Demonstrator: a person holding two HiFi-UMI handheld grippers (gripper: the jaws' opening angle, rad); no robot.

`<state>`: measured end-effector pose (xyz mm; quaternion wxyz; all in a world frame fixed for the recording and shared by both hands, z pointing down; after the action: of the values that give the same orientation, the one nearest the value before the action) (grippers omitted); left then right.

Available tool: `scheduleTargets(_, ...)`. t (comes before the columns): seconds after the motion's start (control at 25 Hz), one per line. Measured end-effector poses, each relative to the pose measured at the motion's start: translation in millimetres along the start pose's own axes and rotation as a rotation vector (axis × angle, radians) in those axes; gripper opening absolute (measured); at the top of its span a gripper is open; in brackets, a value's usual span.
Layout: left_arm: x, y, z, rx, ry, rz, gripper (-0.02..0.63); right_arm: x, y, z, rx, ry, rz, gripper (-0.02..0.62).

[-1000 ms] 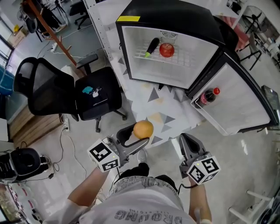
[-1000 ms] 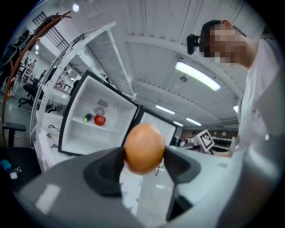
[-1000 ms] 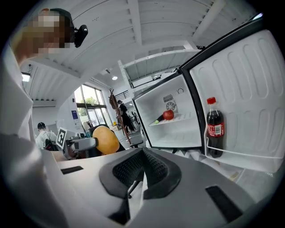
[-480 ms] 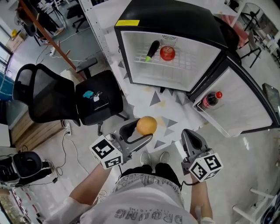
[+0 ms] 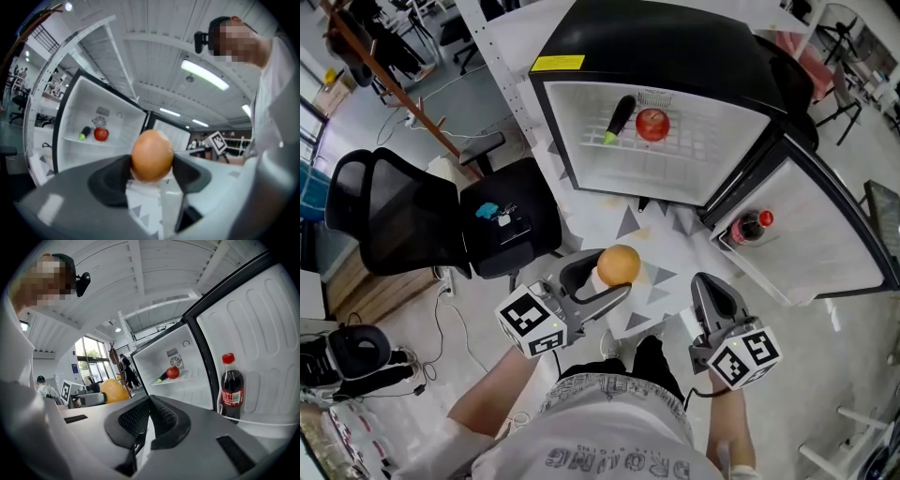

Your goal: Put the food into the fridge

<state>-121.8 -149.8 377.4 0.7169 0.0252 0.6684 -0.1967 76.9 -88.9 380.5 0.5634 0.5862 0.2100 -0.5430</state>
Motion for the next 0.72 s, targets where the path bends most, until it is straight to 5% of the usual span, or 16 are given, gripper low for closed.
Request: scheduleTargets(0.72, 38, -44, 98, 0.022, -0.034, 0.123, 0.285, 57, 52, 36, 0.057, 0.034, -0.073, 0.003)
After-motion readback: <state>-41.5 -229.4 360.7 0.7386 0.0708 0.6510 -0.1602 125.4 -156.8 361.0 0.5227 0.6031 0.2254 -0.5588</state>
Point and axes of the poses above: the fingertips, and each gripper's own axes: z forward along the fingers, y to its right, x out of its top, the point moved 5 cm from there along -z, backward along the fingers, and after that the axes turned 4 degrees about z, right-handed, at the moved point
